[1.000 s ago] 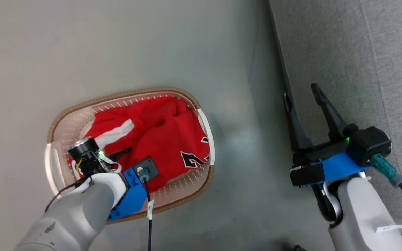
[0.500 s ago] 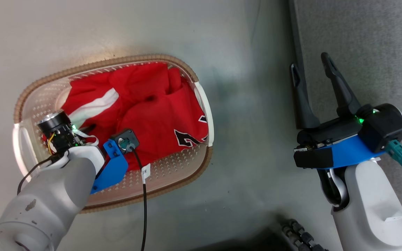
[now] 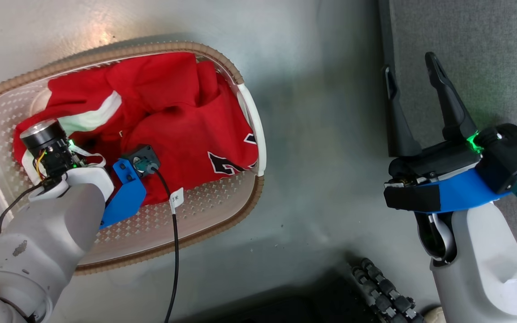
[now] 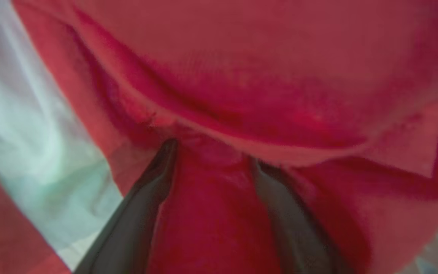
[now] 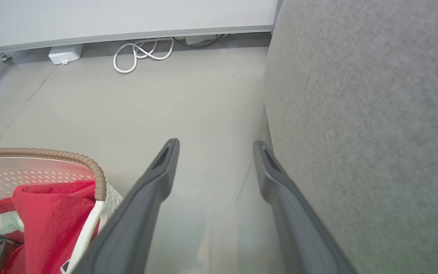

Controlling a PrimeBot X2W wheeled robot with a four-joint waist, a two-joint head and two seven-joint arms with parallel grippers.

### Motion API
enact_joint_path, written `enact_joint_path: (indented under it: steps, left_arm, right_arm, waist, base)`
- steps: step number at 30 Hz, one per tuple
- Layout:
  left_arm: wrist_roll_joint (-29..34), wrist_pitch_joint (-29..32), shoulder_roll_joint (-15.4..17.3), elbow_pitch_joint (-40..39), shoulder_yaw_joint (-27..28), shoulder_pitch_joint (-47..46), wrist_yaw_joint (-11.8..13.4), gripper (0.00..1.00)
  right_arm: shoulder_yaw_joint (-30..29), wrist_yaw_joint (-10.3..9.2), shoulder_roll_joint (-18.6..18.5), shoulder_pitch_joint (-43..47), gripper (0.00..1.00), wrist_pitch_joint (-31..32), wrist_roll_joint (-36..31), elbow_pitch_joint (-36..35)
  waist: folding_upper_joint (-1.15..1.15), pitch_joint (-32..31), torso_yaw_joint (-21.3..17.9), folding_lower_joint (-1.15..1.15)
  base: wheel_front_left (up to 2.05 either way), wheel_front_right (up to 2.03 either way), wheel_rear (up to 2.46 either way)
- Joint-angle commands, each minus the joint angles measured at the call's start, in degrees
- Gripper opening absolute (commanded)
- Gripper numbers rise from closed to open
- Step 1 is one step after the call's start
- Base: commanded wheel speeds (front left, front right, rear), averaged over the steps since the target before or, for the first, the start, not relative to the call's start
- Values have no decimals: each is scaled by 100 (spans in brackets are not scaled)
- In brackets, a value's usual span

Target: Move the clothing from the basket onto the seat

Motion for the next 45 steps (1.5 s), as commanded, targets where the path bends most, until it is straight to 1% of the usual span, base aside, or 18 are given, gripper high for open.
enact_joint_path:
  steps: [1,4,11,12,13,14,24,30,37,45]
  left_arm:
    - [17,65,59,24,-20,-88,-3,100]
    - [-54,149,76,30,-20,-113,-3,100]
    - [-128,368,-13,56,-20,-104,-3,100]
    - [-120,398,-21,58,-21,-105,-3,66]
    - [-112,420,-33,59,-20,-104,-3,14]
    - [-112,435,-50,62,-21,-96,-3,0]
    - [-177,295,-55,42,-20,-21,-3,0]
    - [-293,146,-145,28,-22,64,-3,0]
    - [-410,-148,-317,10,-20,184,-3,0]
    - [-624,-558,-509,-48,-20,276,-4,0]
  right_arm:
    - [-16,3,-19,-66,100,-22,25,-48]
    - [-27,3,-19,-58,100,-22,37,-85]
    - [-78,2,-22,-91,100,-22,18,-72]
    - [-71,2,-23,-104,100,-21,14,-67]
    - [-66,2,-23,-116,100,-21,14,-65]
    - [-64,2,-23,-127,100,-22,14,-63]
    - [-69,2,-23,-161,100,-22,22,-18]
    - [-94,2,-20,-183,100,-22,-11,28]
    - [-139,2,-20,-150,100,-22,-92,101]
    - [-229,2,-20,22,100,-22,-234,233]
  waist:
    - [0,79,-56,-1]
    - [0,148,-81,-1]
    - [0,221,-60,-1]
    - [0,219,-56,-1]
    - [0,216,-52,-1]
    - [0,210,-47,-1]
    - [0,35,-38,-1]
    - [0,-167,43,-1]
    - [0,-517,238,-1]
    - [0,-1059,524,-1]
  base:
    - [0,0,0]
    - [0,0,0]
    - [0,0,0]
    - [0,0,0]
    - [0,0,0]
    - [0,0,0]
    - [0,0,0]
    - [0,0,0]
    - [0,0,0]
    - [0,0,0]
